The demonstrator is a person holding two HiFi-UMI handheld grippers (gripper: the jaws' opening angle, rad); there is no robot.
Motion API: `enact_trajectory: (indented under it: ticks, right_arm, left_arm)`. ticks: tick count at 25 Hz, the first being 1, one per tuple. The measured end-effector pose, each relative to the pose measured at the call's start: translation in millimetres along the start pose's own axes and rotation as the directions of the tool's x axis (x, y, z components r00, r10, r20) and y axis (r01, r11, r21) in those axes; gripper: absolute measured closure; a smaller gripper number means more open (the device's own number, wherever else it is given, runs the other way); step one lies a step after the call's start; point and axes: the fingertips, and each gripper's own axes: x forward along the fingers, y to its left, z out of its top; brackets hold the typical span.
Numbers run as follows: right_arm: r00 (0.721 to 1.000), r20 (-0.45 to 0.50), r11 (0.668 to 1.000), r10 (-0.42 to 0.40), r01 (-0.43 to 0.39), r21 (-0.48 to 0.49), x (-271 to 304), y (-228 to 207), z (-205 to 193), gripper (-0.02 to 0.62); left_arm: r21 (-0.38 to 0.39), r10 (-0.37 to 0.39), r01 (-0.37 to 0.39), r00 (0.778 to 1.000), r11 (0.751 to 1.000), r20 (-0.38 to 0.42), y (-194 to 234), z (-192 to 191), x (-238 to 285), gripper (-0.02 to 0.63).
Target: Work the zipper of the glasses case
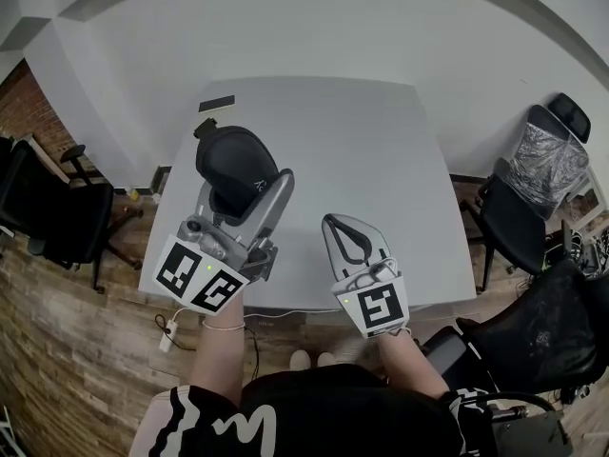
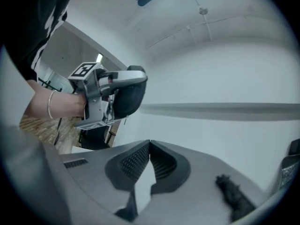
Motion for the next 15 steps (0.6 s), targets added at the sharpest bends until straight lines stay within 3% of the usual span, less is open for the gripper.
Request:
enact_trajectory:
  ticks: [3, 7, 15]
  right_arm:
    - [0.999, -0.01, 0.999, -0.047, 0.047, -0.011, -3, -18, 4, 0.591]
    - [0.996, 0.007, 0.996, -0.089, 0.089, 0.009, -6, -32, 18, 0.591]
    - [0.995, 0.009, 0.995, -0.104, 0.104, 0.0, -4, -35, 27, 0.591]
  left_arm:
    - [0.055, 0.129, -0.127, 0.991, 0.99, -0.038, 11, -11, -12, 0.339]
    - [0.146, 0.222, -0.203, 0.967, 0.968, -0.128, 8, -44, -22, 0.339]
    - [0.134, 0.23, -0.207, 0.955, 0.969, -0.189, -10, -82, -27, 0.339]
